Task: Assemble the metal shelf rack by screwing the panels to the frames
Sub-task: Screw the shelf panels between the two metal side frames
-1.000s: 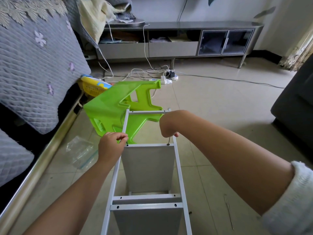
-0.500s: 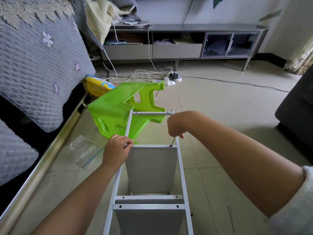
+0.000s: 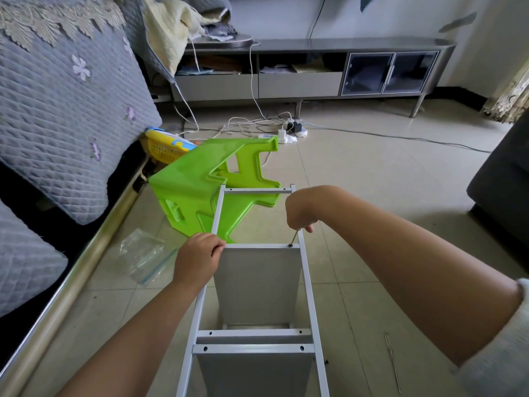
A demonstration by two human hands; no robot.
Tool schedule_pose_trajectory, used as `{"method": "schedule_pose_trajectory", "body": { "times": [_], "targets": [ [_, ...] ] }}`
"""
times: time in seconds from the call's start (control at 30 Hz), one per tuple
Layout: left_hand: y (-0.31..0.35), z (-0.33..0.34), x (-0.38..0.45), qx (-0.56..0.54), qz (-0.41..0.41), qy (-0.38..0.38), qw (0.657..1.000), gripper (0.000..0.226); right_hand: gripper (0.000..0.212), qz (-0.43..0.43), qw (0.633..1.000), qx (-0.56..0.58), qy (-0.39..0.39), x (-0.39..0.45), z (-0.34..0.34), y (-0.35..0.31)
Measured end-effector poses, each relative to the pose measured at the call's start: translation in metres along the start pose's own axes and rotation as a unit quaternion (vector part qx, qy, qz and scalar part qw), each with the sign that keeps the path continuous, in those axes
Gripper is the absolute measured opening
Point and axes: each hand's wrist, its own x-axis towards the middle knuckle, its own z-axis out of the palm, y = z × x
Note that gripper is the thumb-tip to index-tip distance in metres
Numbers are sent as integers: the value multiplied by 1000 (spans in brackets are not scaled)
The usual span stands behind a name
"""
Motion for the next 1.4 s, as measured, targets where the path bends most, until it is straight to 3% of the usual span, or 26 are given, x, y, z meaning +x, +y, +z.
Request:
{"method": "schedule_pose_trajectory", "body": {
  "times": [0.17, 0.3, 0.47, 0.63, 0.83, 1.0, 1.17, 1.23, 1.3, 1.4],
  "targets": [
    [-5, 3, 5, -36, -11, -21, 999, 17, 32, -9, 1000, 0, -9, 0, 1, 0],
    [-1, 4, 1, -39, -37, -53, 997, 9, 21, -21, 997, 21, 75, -2, 3, 8],
    [12, 2, -7, 50, -76, -164, 982, 33, 25, -47, 987, 32, 151, -11, 10, 17],
    [15, -5, -13, 66, -28, -213, 974, 62, 30, -33, 977, 0, 209, -18, 22, 12],
    [16, -6, -18, 66, -35, -220, 973, 64, 14, 67, 974, 162, 146, -12, 16, 8],
    [17, -9, -21, 30, -52, -222, 973, 65, 32, 31, 983, 89, 158, -21, 20, 1],
    [19, -9, -22, 27, -58, -220, 973, 66, 24, 13, 988, 85, 132, -23, 19, 8],
    [20, -10, -23, 39, -60, -232, 970, 68, 33, 53, 983, 143, 102, -18, 15, 10],
    [21, -11, -25, 34, -72, -240, 968, 72, 28, 102, 967, 222, 74, -14, 13, 11],
    [25, -11, -34, -12, -149, -237, 960, 73, 26, 156, 945, 282, 51, -10, 9, 6]
  ]
}}
